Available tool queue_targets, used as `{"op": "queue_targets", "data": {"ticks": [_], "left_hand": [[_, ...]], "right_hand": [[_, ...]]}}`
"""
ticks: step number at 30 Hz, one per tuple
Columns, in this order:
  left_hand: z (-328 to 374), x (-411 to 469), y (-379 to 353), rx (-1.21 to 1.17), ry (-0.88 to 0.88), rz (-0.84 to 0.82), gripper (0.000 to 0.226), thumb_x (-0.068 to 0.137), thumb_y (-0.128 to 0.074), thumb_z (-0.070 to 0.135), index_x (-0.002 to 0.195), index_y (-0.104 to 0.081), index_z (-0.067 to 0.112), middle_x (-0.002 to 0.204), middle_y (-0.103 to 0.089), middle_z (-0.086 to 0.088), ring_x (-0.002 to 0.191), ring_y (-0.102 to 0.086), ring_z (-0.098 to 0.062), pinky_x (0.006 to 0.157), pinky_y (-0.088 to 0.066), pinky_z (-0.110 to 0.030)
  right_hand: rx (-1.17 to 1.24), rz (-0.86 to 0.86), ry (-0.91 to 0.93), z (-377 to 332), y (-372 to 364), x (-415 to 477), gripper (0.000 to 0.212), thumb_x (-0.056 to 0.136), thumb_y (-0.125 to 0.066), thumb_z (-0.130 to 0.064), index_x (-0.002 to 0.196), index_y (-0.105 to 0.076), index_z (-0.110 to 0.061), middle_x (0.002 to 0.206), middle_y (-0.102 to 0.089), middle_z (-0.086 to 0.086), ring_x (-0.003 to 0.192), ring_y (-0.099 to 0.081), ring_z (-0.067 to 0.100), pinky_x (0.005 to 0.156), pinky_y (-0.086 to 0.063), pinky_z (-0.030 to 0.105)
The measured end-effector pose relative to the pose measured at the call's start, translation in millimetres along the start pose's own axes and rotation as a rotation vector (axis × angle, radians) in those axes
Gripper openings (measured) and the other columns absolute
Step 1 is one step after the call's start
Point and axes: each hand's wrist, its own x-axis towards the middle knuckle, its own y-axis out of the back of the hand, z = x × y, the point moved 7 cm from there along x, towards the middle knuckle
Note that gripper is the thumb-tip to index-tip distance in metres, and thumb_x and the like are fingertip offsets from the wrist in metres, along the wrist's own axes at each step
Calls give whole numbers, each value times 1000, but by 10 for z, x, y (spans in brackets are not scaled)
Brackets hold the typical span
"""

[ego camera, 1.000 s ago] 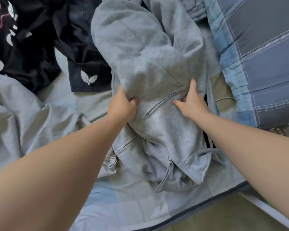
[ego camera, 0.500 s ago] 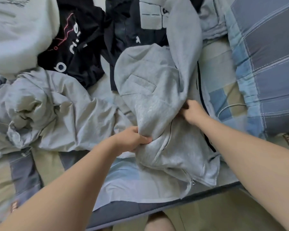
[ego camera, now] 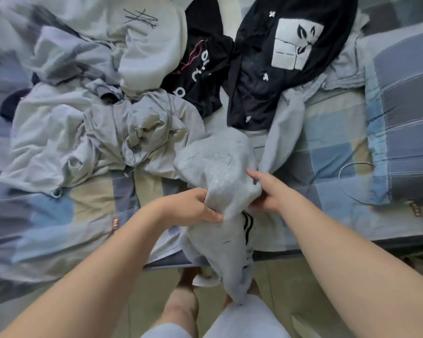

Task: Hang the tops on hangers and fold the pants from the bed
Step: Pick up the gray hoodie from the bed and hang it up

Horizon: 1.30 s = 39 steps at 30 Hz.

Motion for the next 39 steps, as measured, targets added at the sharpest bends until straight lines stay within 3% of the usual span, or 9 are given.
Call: {"op": "queue_targets", "data": {"ticks": [3, 7, 11, 19, 23, 26, 30, 35, 39], "left_hand": [[-221, -562, 245, 14, -65, 164, 21, 93, -69, 12, 114, -72, 15, 112, -75, -1, 105, -71, -16, 93, -57, -33], [-612, -1305, 612, -123, -151, 445, 23, 91, -71, 7, 105, -71, 25, 101, -78, 4, 97, -73, -16, 83, -60, -32], [-840, -1904, 970, -205, -285, 714, 21, 92, -68, 7, 108, -71, 20, 104, -76, -4, 103, -70, -26, 91, -57, -45], [-584, -2935, 1590, -215, -555, 1055, 15, 92, -62, 17, 93, -64, 32, 97, -69, 4, 93, -64, -13, 80, -50, -36], [-173, -3371, 1719, -5, -673, 1025, 29, 76, -74, 45, 100, -62, 34, 113, -64, 6, 111, -58, -14, 94, -47, -35], [254, -3606, 1578, 146, -724, 705, 39, 71, -67, 68, 81, -74, 30, 88, -74, 11, 87, -67, -3, 83, -52, -25], [599, -3877, 1554, 215, -849, 759, 15, 84, -73, 48, 91, -69, 36, 93, -75, 7, 88, -71, -9, 80, -59, -34], [870, -3833, 1447, 408, -806, 864, 101, 57, -80, 65, 145, -38, 38, 146, -45, 9, 138, -40, -13, 113, -37, -40], [924, -3634, 1207, 337, -860, 783, 50, 71, -73, 54, 112, -59, 30, 106, -69, 10, 104, -64, -14, 93, -51, -45]], "right_hand": [[40, 167, 154, 162, -302, -316, 17, 98, -64, -23, 107, -68, -9, 89, -73, 9, 72, -67, 24, 51, -54, 30], [74, 191, 357, 244, -794, -885, 11, 102, -58, -22, 98, -60, -12, 71, -61, 1, 38, -46, 7, 38, -40, 17], [-82, 149, 571, 269, -1426, -1570, 13, 101, -60, -23, 94, -58, -12, 73, -56, 2, 45, -48, 8, 43, -42, 19], [-403, 154, 1064, 270, -2548, -3140, 22, 93, -68, -18, 75, -68, -5, 75, -69, 9, 69, -67, 14, 67, -53, 27], [-522, 49, 1284, 271, -2977, -3883, 20, 95, -66, -16, 78, -72, -7, 108, -65, 9, 89, -69, 12, 78, -55, 26], [-459, -133, 1336, 193, -3156, -4304, 18, 98, -55, -7, 84, -66, -6, 83, -64, 7, 71, -65, 11, 63, -53, 22], [-387, -227, 1383, 39, -3228, -4644, 24, 97, -51, -8, 95, -75, -5, 89, -73, 16, 82, -70, 27, 77, -58, 39], [-269, -316, 1370, -80, -3260, -4814, 26, 92, -54, -15, 86, -78, -10, 89, -75, 17, 85, -73, 29, 78, -59, 40], [-159, -269, 1354, -210, -3167, -4878, 24, 90, -58, -22, 81, -79, -13, 89, -75, 13, 88, -73, 27, 78, -60, 40]]}}
